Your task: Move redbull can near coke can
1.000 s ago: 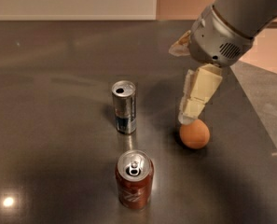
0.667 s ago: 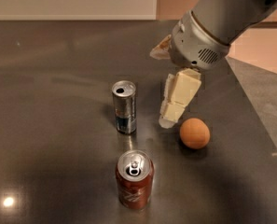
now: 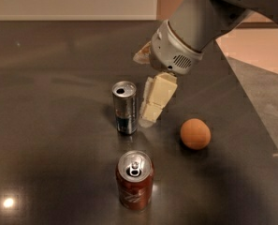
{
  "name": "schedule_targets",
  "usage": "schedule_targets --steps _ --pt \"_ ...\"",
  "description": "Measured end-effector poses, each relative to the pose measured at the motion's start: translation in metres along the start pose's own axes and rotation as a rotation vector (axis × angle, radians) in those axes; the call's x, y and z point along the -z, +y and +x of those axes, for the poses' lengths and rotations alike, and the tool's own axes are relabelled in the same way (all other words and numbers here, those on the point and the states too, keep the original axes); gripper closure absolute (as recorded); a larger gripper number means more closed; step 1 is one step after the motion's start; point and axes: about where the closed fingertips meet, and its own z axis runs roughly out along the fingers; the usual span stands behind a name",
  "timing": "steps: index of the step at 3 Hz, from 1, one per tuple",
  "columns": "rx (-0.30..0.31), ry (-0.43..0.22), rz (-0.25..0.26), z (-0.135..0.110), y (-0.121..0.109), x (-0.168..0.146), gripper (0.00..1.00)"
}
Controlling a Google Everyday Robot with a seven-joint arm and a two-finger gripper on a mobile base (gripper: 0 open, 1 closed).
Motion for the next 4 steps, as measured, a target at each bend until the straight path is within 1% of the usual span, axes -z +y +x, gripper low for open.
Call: schedule_targets --steps 2,3,4 --pt "0.016 -0.045 -0.054 -0.015 0.000 -0.018 0.00" --pt "0.021 -0.054 -0.067 -0.017 0.000 -0.023 0.15" --pt "0.023 -0.055 -0.069 -0.015 -0.002 -0.026 0.39"
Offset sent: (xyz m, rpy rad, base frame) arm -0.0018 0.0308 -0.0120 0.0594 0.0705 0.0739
